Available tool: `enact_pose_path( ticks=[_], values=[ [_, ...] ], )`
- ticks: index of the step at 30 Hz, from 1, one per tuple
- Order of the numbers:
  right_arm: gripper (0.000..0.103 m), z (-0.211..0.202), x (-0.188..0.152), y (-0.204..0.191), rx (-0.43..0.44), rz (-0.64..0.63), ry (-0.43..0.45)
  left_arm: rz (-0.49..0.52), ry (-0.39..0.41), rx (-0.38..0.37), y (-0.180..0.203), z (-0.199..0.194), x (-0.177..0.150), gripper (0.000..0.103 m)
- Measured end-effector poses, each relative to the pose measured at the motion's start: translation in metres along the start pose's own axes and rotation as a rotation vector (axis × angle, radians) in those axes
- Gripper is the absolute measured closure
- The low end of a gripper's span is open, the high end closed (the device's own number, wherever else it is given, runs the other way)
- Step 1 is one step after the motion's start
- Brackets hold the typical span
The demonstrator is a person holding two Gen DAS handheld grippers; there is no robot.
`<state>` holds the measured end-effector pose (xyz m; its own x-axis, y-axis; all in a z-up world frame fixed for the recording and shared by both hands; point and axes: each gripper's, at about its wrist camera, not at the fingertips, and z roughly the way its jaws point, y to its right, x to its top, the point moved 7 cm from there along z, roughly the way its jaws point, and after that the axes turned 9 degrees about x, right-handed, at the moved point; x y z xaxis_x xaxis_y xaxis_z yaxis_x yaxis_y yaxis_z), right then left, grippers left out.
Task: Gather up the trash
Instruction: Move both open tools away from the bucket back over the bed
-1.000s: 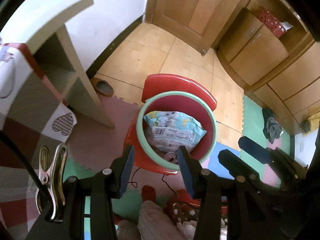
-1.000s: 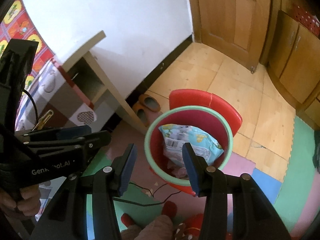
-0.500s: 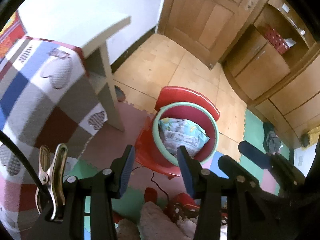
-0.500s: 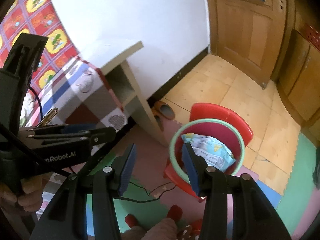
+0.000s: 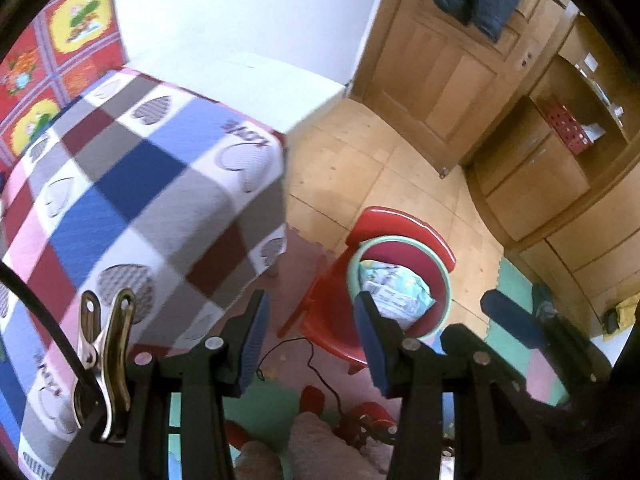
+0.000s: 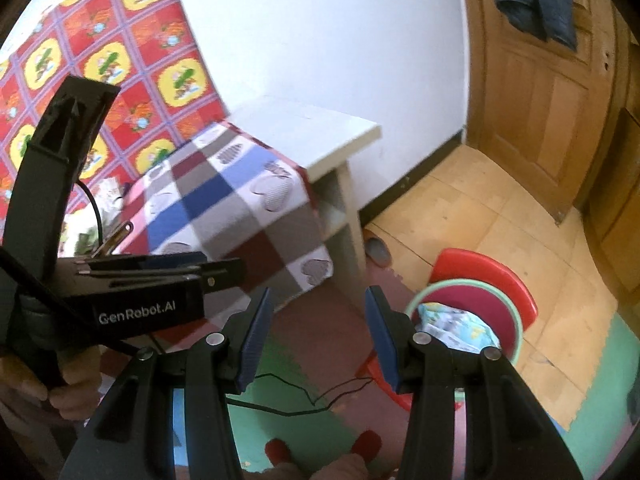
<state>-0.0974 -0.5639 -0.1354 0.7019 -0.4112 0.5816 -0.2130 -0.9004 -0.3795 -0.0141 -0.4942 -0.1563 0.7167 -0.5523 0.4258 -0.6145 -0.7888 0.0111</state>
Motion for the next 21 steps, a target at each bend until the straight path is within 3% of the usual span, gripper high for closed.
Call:
enact_pose_path(
  ticks=[9,21],
  values=[
    [0.054,0.006,0.011,-0.063,0.065,-0.089,0.006,-0.098,0.031,0.03,-0.064,-0.035,-0.012,0.057],
    [0.055,0.022,0.013,-0.153,0.152,-0.194,0.005,-0.189,0.075,0.133,-0.163,-0.079,-0.034,0.057]
  ],
)
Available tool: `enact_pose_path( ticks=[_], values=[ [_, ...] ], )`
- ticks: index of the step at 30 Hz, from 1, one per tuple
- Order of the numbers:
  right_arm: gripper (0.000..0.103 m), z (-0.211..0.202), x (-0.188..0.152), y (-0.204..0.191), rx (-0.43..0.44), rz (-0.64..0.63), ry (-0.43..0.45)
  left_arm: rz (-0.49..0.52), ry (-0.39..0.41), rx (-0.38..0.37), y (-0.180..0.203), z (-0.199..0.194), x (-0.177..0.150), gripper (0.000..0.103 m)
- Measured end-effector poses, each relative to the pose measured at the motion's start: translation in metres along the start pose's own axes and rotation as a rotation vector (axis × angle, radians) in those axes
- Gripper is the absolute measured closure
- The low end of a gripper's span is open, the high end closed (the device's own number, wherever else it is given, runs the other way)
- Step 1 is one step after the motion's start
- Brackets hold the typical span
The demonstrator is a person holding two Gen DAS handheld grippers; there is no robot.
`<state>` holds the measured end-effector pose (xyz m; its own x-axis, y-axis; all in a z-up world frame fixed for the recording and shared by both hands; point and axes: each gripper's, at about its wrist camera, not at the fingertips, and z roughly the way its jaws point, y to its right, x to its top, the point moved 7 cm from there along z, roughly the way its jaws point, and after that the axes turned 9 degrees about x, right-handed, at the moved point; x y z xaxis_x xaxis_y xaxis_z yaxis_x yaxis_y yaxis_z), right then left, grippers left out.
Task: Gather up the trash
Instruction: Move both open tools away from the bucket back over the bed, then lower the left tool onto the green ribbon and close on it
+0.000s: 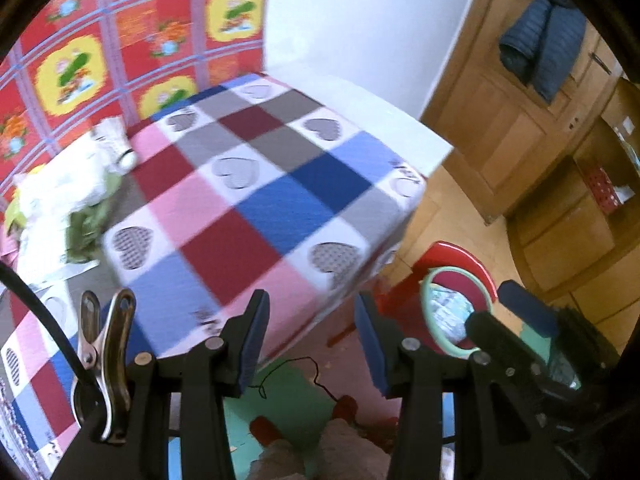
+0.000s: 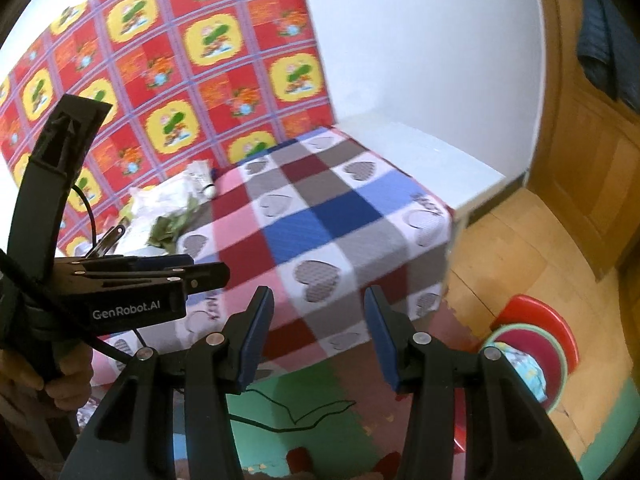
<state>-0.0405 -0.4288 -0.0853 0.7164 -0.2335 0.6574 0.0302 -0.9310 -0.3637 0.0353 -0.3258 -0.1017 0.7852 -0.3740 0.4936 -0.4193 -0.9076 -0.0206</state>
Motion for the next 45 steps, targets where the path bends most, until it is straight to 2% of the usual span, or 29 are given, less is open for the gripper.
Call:
enact_pose_path(
  ticks=[9,19,32,45],
  values=[
    [0.055,0.029,0.007,-0.054,0.056,-0.059,-0.013,-0.025,0.004,0.037,-0.066,-0.005,-0.012,0.054],
    [0.055,0.061,0.023,-0.097,0.137,-0.146,-0.051,-0.123,0.011,0.08,-0.13,-0.006,-0.012,0.054],
    [0.055,0.131,0.066,-0.109,0.292,-0.222,-0.123,-0.337,-0.048,0.201,-0.199,0.024,0.002,0.055],
    [0.055,0.196,0.102,-0.105,0.416,-0.273,-0.197,-0.452,-0.093,0.242,-0.219,0.058,0.026,0.055]
  ],
)
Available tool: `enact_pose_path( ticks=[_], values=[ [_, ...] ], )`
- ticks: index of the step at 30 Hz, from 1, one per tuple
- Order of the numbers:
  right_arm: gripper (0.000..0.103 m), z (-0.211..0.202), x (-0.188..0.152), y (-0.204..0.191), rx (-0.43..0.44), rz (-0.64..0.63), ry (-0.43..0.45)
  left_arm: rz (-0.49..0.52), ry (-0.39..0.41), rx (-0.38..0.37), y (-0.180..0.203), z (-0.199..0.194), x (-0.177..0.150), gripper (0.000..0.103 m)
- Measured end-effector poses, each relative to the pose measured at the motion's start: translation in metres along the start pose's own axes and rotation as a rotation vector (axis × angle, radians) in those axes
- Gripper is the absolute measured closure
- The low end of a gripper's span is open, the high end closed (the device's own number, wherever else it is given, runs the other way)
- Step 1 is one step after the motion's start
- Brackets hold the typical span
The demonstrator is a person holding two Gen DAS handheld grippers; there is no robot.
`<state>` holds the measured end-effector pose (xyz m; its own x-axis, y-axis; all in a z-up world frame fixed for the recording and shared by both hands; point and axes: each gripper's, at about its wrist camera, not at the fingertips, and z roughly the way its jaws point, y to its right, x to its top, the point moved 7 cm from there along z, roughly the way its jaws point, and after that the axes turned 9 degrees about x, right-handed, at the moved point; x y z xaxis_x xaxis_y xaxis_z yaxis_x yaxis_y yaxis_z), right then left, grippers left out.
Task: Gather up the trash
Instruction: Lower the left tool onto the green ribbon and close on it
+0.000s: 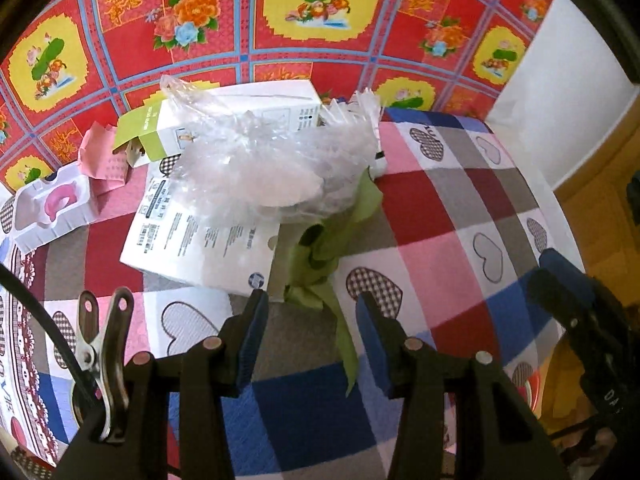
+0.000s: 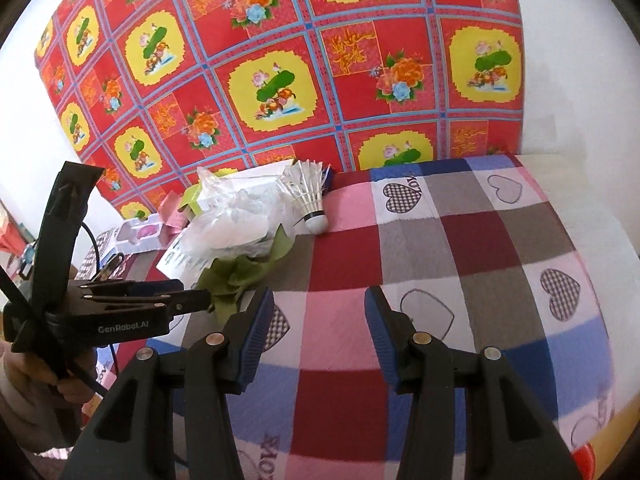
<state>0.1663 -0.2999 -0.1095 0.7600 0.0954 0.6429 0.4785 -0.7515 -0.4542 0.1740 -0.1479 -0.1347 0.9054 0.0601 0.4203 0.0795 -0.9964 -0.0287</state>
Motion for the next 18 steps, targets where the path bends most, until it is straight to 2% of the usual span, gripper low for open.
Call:
enact_pose_path(
  ticks=[4,9,13,18],
  values=[
    [0.055,0.013,0.004,0.009,0.035,0.0,-0.02,-0.028,-0.009,0.002,0.002,0.011,0.007,0.058],
    [0.055,0.022,0.007,0.02,0.063,0.007,-0.035,-0.046,-0.021,0.008,0.006,0.024,0.015,0.073],
    [0.055,0.028,0.009,0.028,0.075,0.009,-0.044,-0.045,-0.026,0.01,0.01,0.031,0.018,0.074],
    [0.055,0.034,0.014,0.032,0.088,-0.005,-0.055,-0.048,-0.054,0.054,0.012,0.048,0.016,0.074]
  ],
)
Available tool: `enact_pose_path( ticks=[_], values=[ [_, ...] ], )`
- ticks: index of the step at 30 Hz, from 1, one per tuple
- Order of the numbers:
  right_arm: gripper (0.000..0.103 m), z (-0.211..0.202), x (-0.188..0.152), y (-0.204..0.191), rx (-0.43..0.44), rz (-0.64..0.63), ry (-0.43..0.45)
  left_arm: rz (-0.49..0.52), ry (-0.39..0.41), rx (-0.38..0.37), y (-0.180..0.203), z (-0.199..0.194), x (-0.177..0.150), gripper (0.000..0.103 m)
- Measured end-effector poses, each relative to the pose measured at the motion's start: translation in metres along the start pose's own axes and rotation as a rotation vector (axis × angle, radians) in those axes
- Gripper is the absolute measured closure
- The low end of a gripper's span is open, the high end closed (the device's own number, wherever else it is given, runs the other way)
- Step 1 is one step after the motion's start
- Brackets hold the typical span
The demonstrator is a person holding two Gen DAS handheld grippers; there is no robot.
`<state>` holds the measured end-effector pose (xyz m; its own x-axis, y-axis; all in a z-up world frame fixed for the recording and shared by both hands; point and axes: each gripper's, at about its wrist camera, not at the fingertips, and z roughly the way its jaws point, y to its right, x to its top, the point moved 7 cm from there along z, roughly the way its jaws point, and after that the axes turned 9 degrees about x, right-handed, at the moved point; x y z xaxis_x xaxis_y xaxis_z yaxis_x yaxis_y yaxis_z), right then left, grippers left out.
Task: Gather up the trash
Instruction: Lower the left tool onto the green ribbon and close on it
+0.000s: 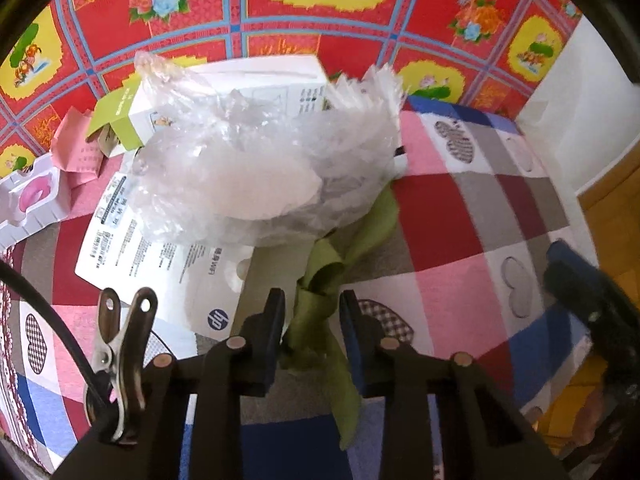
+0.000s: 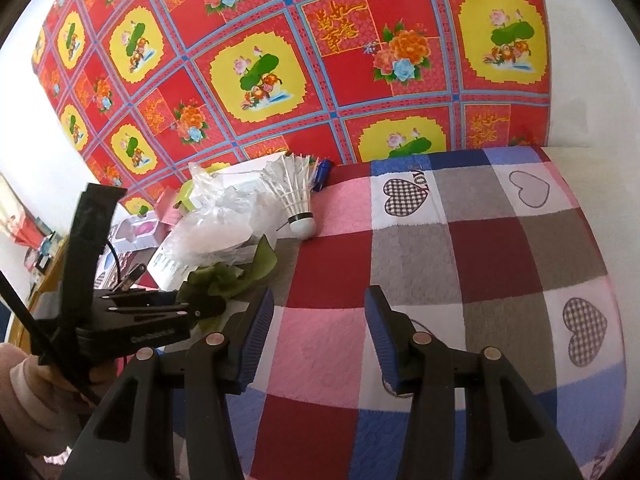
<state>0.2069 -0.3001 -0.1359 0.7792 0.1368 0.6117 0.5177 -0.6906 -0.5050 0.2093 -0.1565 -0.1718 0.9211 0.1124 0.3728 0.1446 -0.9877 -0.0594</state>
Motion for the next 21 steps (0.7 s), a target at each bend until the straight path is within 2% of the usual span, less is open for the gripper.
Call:
enact_pose_path(
  ticks=[8,12,21],
  values=[
    [0.055,0.021,0.007,0.001,0.032,-0.034,-0.039,-0.046,0.001,0.004,-0.003,0.014,0.004,0.074],
    [0.055,0.031,0.014,-0.003,0.055,-0.05,-0.051,-0.065,0.012,-0.038,-0.002,0.009,0.005,0.086],
    [0.055,0.059,0.028,-0.011,0.113,-0.046,-0.079,-0.112,0.066,-0.085,-0.007,-0.027,0.001,0.088]
  ],
)
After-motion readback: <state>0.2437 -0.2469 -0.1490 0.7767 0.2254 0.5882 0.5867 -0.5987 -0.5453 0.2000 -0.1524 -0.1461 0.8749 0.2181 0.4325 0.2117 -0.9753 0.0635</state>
